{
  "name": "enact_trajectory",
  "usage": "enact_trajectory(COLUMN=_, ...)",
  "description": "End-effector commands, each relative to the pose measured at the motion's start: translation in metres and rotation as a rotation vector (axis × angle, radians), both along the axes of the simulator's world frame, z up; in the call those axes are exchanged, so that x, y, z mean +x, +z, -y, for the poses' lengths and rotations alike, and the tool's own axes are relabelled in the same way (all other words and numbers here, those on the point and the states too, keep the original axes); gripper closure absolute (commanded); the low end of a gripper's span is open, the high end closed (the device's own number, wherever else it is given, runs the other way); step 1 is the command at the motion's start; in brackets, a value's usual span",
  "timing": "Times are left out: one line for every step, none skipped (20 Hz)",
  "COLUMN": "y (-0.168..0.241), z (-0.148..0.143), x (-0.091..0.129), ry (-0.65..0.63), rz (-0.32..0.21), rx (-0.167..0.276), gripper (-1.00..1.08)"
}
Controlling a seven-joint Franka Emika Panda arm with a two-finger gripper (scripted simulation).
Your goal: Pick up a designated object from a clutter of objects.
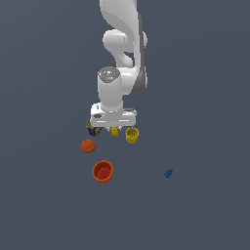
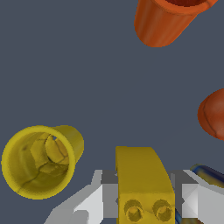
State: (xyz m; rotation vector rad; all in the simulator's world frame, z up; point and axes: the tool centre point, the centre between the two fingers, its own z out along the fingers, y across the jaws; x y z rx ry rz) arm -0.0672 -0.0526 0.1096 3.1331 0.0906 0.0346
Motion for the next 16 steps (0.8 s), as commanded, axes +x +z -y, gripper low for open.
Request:
enact_trajectory(y=0.02, z=-0.011, x=-0.004, ry=0.001, rz=-0.001, rx=-0.001, gripper=1.08)
enact_trajectory(y=0.028, z=-0.015, x=-0.005, ry=0.001, rz=-0.001, rx=-0.001, gripper=1.08)
enact_trajectory(y=0.037, z=-0.02, x=-0.007, ry=0.001, rz=-0.002, rx=-0.001, gripper=1.08)
enact_trajectory(y=0.045, z=-0.024, x=-0.008, ry=0.001, rz=-0.002, rx=-0.001, gripper=1.08)
enact_trajectory(y=0.054, z=-0.029, x=-0.01, ry=0.002, rz=-0.003, rx=-0.002, gripper=1.08)
enact_trajectory(y=0.063, z=-0.034, x=-0.011, ry=0.002, rz=-0.004, rx=-0.002, gripper=1.08)
enact_trajectory(y=0.072, z=-0.039, x=-0.013, ry=0.002, rz=-0.004, rx=-0.002, gripper=1.08)
enact_trajectory(y=0.081, z=-0.043, x=-0.015, ry=0.003, rz=-0.005, rx=-0.002, gripper=1.08)
enact_trajectory(y=0.09, z=-0.048, x=-0.016, ry=0.003, rz=-0.005, rx=-0.002, gripper=1.08)
enact_trajectory(y=0.099, z=-0.053, x=-0.018, ry=0.003, rz=-0.006, rx=-0.002, gripper=1.08)
enact_trajectory(y=0.108, z=-0.058, x=-0.019, ry=0.004, rz=-0.007, rx=-0.002, gripper=1.08)
enact_trajectory(y=0.117, z=-0.063, x=-0.021, ry=0.004, rz=-0.007, rx=-0.002, gripper=1.08)
enact_trajectory(y=0.126, z=-0.067, x=-0.022, ry=0.004, rz=-0.008, rx=-0.002, gripper=1.08)
enact_trajectory(y=0.134, z=-0.072, x=-0.024, ry=0.005, rz=-0.009, rx=-0.002, gripper=1.08)
enact_trajectory(y=0.143, z=-0.077, x=-0.025, ry=0.005, rz=-0.009, rx=-0.002, gripper=1.08)
enact_trajectory(y=0.152, z=-0.082, x=-0.027, ry=0.005, rz=-0.01, rx=-0.002, gripper=1.08)
